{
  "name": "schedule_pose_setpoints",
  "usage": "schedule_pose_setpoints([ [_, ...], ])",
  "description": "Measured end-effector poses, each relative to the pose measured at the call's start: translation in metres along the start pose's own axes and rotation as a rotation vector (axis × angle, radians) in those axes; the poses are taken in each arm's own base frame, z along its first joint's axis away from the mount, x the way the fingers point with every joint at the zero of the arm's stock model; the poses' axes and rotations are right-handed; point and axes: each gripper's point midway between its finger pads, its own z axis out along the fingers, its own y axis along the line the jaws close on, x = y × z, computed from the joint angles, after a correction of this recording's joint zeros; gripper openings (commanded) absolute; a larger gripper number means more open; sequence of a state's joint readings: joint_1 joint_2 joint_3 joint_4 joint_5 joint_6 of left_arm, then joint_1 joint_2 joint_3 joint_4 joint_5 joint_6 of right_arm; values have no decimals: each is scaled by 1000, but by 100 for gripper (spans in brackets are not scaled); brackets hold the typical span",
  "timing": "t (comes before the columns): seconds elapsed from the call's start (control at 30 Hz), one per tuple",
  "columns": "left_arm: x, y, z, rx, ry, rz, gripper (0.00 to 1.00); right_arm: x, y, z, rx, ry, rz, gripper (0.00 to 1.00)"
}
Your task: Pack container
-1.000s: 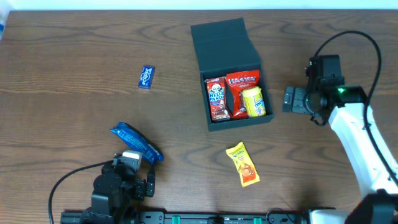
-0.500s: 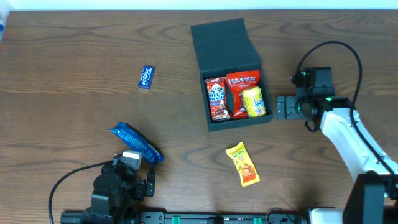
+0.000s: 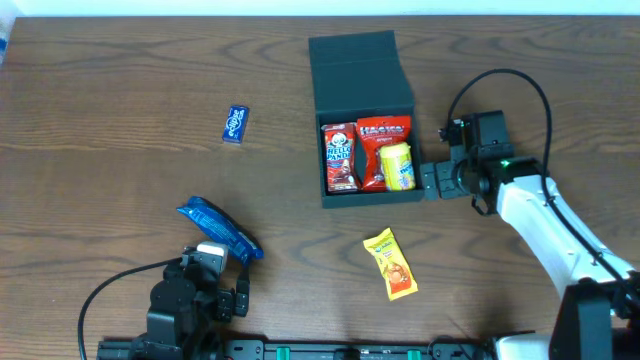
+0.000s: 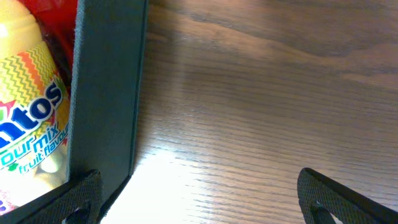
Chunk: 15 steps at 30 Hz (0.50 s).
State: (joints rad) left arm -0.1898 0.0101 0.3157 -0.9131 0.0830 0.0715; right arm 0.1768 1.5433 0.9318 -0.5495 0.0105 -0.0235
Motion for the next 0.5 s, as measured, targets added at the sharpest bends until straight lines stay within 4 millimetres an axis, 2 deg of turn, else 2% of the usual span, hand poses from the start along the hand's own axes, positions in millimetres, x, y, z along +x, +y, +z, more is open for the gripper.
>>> schedule_pose_setpoints([
  [0.23,0,0,0,0,0,0,95,1,23,-1,-67,3,-39,99],
  [0.4,0,0,0,0,0,0,95,1,26,-1,-76,1,-26,99],
  [0.5,0,0,0,0,0,0,95,-3,26,-8,-77,-21,-18,99],
])
